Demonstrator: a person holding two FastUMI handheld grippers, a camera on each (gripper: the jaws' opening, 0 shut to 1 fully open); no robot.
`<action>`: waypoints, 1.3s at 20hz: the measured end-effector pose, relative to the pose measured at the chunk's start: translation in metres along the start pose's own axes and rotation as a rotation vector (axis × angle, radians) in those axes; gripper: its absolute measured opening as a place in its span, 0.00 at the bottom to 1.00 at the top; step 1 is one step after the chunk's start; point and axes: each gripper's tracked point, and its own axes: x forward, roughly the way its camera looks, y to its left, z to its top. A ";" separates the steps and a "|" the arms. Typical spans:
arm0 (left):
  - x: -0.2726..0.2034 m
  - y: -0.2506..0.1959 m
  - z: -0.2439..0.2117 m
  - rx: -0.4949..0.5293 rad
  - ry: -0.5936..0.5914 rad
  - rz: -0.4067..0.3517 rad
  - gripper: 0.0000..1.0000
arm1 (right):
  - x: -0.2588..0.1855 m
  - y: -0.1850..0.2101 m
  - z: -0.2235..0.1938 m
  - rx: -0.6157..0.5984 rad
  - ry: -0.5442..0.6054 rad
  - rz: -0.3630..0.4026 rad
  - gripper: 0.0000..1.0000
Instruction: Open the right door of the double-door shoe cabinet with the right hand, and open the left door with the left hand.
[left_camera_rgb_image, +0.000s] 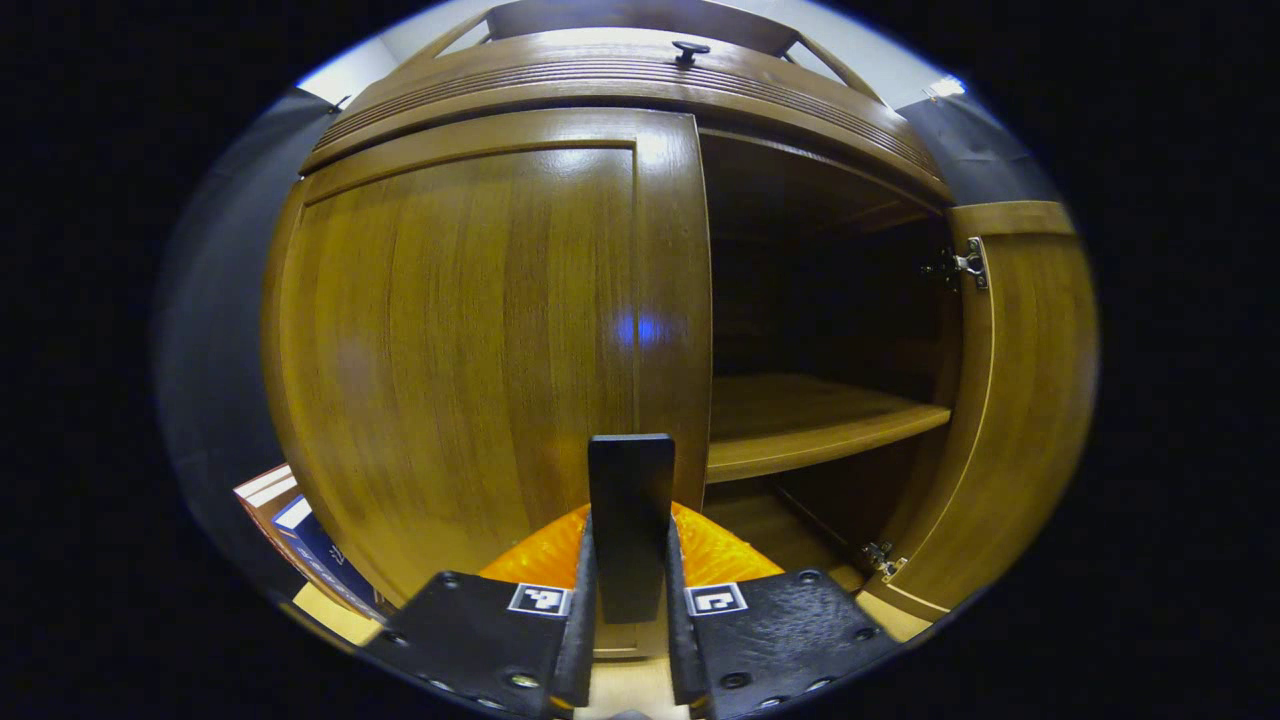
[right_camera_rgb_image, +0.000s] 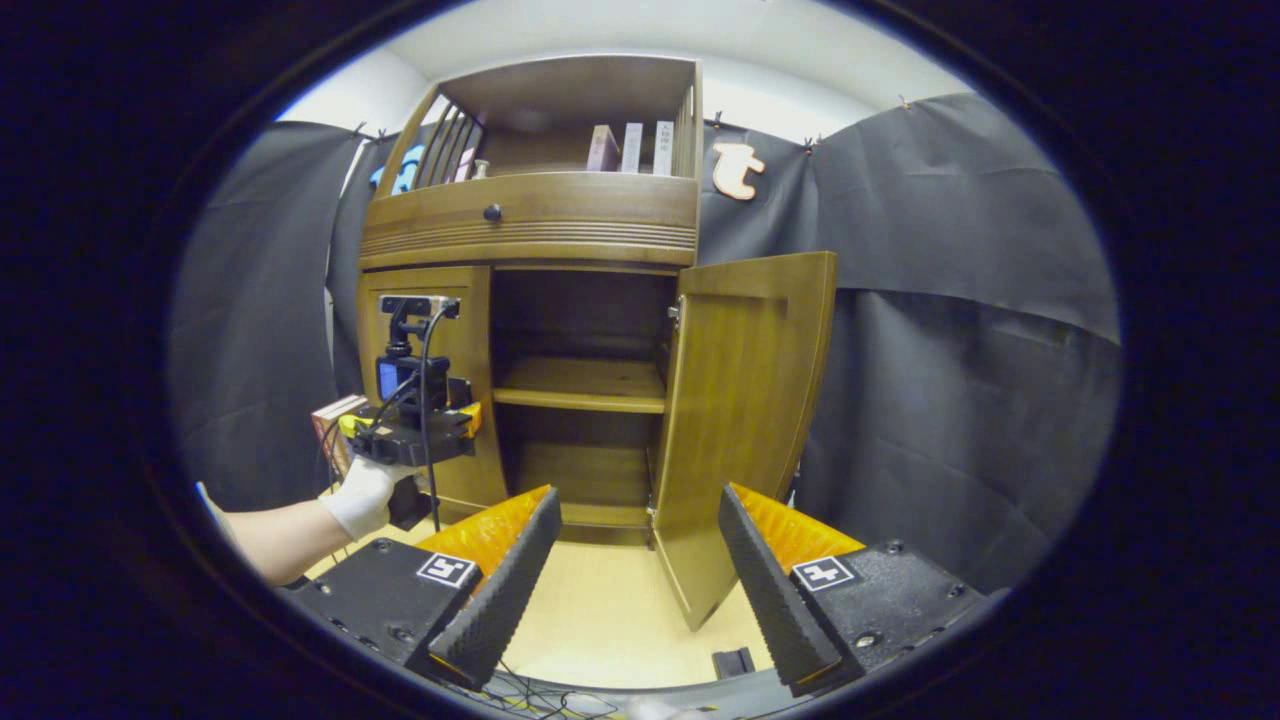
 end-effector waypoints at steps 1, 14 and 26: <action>-0.003 -0.001 -0.001 -0.003 0.005 -0.007 0.25 | -0.002 -0.001 0.000 0.000 -0.001 -0.001 1.00; -0.083 0.014 -0.009 0.001 -0.019 -0.019 0.16 | -0.023 0.000 -0.014 -0.004 0.008 0.036 1.00; -0.174 0.067 -0.019 -0.003 -0.030 0.035 0.16 | -0.039 0.021 -0.016 -0.007 -0.018 0.097 1.00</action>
